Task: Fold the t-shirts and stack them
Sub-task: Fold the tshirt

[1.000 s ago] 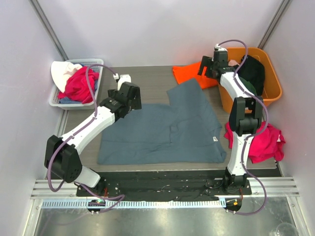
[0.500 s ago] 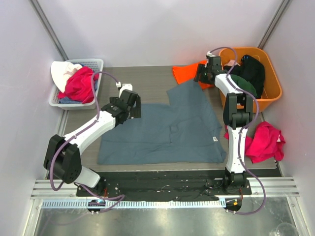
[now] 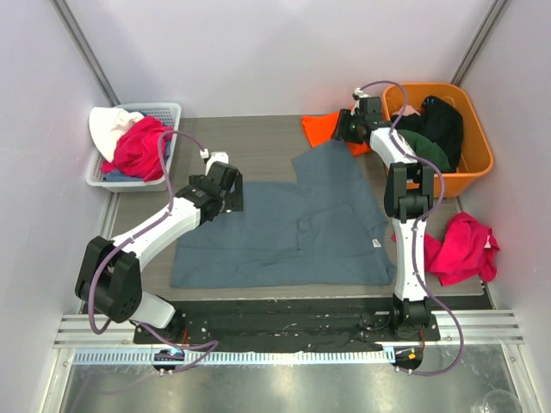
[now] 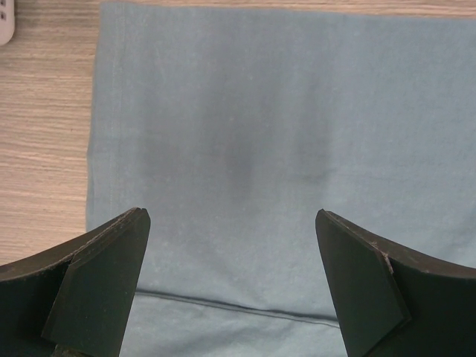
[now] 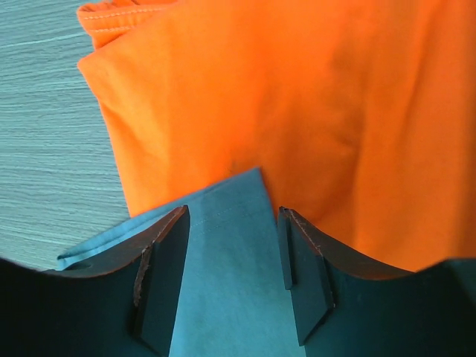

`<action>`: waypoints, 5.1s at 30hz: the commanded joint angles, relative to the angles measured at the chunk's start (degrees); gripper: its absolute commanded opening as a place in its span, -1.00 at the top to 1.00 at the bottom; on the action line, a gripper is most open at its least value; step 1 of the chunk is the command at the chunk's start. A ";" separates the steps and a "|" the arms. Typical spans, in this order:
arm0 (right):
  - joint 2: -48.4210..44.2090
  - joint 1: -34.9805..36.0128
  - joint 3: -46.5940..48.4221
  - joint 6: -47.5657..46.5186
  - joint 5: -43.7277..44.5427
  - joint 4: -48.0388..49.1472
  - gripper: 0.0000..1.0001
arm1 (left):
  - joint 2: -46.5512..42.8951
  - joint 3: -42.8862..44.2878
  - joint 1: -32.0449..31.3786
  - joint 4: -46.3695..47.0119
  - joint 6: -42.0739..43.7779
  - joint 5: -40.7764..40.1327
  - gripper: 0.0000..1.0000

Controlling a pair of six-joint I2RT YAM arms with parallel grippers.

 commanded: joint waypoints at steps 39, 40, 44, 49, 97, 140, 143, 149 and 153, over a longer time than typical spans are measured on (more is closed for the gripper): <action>-1.02 0.24 3.38 0.50 -0.62 3.29 0.98 | -2.78 -0.14 7.02 3.37 1.37 2.45 -1.00; -1.63 0.32 3.20 0.41 -0.45 3.38 0.98 | -2.69 0.30 7.19 3.37 1.72 2.45 -0.99; -4.88 0.24 1.36 1.11 -0.71 4.17 0.98 | -0.76 2.40 9.38 4.42 4.00 2.88 -1.00; -7.52 0.41 -0.84 1.81 -1.06 5.22 0.98 | 4.25 6.45 13.52 5.91 5.59 5.86 -0.99; -10.07 -0.91 -5.59 1.55 -1.85 5.66 0.98 | 34.84 25.44 25.12 3.81 10.34 11.32 0.08; -31.68 -3.28 -22.61 5.67 8.61 6.02 0.98 | 22.90 22.81 28.11 -0.85 7.79 25.04 1.00; -36.26 -3.19 -29.37 6.29 9.05 6.02 0.98 | 18.94 20.00 28.11 -0.85 7.52 24.07 1.00; -45.39 -3.19 -41.52 8.58 11.07 4.62 0.98 | 12.35 14.90 28.11 -2.43 7.61 22.05 1.00; -50.14 -3.28 -46.97 10.95 12.90 2.68 0.98 | 9.01 10.68 28.11 -2.96 7.44 21.43 1.00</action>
